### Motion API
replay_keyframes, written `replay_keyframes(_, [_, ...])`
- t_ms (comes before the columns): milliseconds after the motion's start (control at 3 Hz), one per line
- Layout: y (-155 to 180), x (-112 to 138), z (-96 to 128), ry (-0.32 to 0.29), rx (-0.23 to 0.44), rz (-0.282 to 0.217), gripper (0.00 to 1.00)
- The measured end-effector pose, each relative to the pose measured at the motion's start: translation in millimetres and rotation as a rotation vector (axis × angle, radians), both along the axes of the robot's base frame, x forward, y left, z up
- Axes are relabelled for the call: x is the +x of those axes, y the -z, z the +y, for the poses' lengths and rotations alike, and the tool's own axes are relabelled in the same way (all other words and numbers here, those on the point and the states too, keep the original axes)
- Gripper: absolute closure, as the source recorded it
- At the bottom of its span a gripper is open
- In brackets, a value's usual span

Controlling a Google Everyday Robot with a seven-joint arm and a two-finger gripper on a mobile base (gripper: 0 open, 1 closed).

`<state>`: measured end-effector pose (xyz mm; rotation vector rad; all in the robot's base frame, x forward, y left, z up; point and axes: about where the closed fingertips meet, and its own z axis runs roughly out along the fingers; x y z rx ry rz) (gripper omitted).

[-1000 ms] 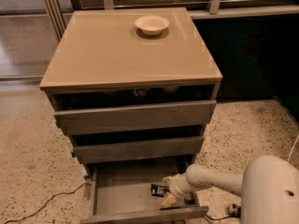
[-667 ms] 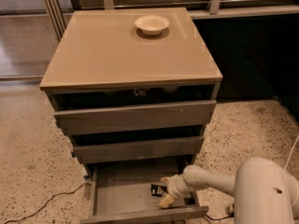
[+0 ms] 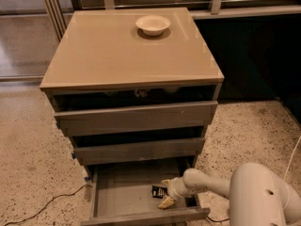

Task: Pick rxbar chocolate from bottom drawer and place on counter

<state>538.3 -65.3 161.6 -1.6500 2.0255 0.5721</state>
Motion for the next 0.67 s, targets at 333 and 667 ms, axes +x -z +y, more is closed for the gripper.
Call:
replay_keyframes(333, [9.0,4.9,-3.2,0.008,-0.014,-0.007,0.29])
replay_keyframes(667, [14.8,12.9,-7.5,0.014,-0.032,-0.007,0.30])
